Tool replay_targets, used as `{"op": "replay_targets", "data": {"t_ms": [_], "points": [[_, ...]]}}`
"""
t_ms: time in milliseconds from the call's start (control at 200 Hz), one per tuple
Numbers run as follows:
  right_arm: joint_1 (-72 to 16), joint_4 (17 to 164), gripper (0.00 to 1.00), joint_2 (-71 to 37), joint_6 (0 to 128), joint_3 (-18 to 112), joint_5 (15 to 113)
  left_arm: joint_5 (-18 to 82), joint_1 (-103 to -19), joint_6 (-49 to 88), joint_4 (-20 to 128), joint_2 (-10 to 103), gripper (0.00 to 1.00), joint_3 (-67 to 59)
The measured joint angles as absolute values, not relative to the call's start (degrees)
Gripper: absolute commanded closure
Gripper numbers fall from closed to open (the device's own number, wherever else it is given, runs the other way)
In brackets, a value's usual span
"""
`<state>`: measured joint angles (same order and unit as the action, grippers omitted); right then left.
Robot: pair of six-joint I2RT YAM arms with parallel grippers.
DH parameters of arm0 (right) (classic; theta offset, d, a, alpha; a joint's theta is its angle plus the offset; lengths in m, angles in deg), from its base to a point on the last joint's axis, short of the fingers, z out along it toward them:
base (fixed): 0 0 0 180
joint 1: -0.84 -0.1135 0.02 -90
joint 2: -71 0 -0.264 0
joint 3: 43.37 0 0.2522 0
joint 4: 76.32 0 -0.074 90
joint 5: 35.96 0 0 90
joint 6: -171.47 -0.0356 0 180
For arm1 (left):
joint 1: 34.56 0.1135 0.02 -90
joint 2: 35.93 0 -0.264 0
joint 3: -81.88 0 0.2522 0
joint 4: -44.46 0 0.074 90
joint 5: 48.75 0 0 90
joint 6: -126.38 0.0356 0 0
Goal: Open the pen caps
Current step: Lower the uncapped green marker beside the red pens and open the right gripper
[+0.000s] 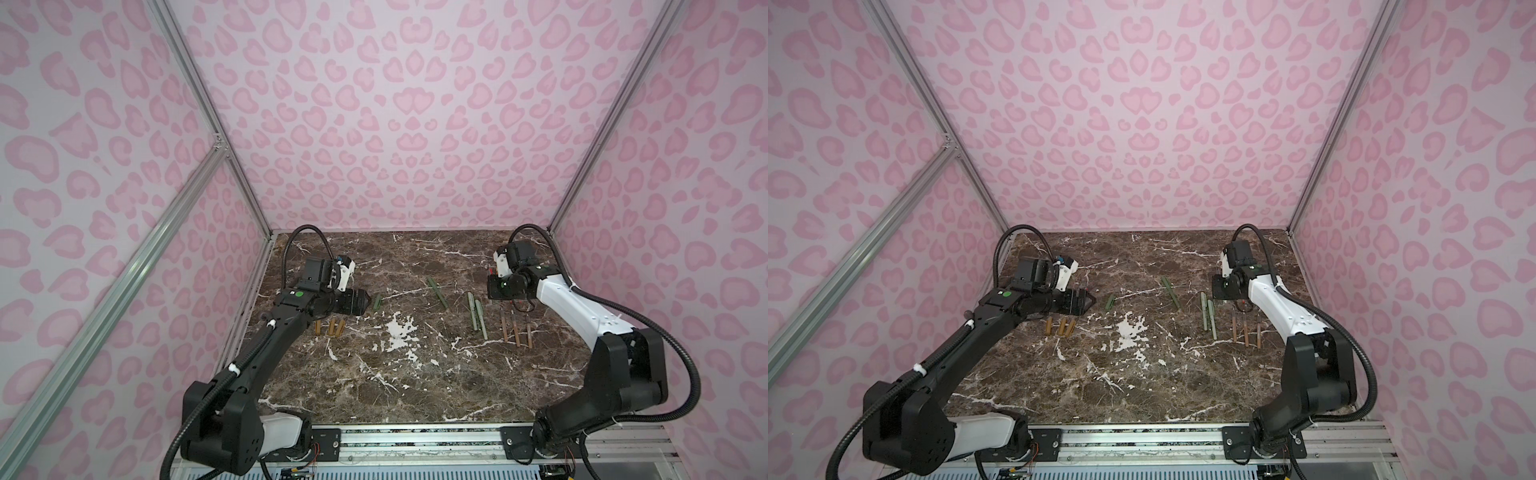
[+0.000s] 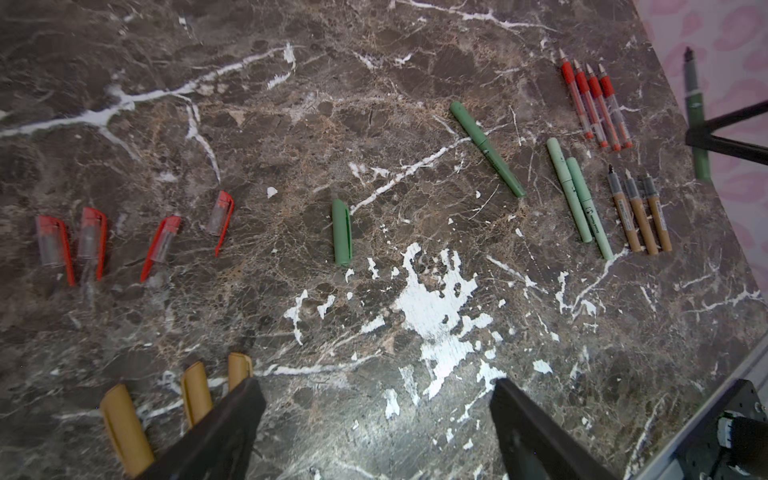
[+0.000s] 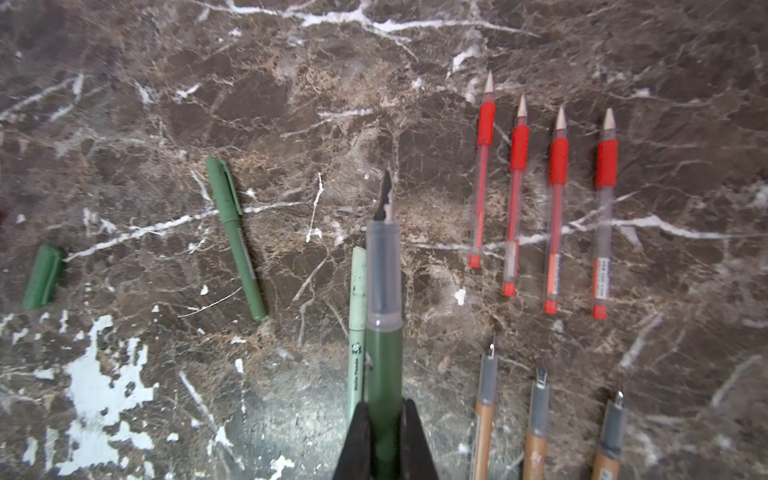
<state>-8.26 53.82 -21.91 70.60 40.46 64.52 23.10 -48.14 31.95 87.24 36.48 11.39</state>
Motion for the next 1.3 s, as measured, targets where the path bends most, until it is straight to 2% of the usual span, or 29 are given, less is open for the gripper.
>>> {"op": "replay_targets", "data": {"t_ms": [205, 550, 905, 1300], "points": [[-7.43, 53.32, 1.00, -33.73, 73.11, 49.48, 63.69, 24.10, -44.36, 34.07, 83.70, 29.28, 0.00, 15.91], [-6.25, 50.06, 0.97, -49.43, 74.53, 63.67, 62.64, 22.14, -37.43, 33.81, 81.62, 25.79, 0.02, 17.75], [-6.03, 48.25, 0.89, -54.80, 74.10, 66.90, 62.66, 20.24, -33.98, 32.26, 80.51, 25.46, 0.02, 17.86], [-5.95, 47.88, 0.70, -54.50, 73.94, 67.03, 62.42, 18.99, -32.69, 31.32, 80.46, 25.11, 0.02, 18.25]]}}
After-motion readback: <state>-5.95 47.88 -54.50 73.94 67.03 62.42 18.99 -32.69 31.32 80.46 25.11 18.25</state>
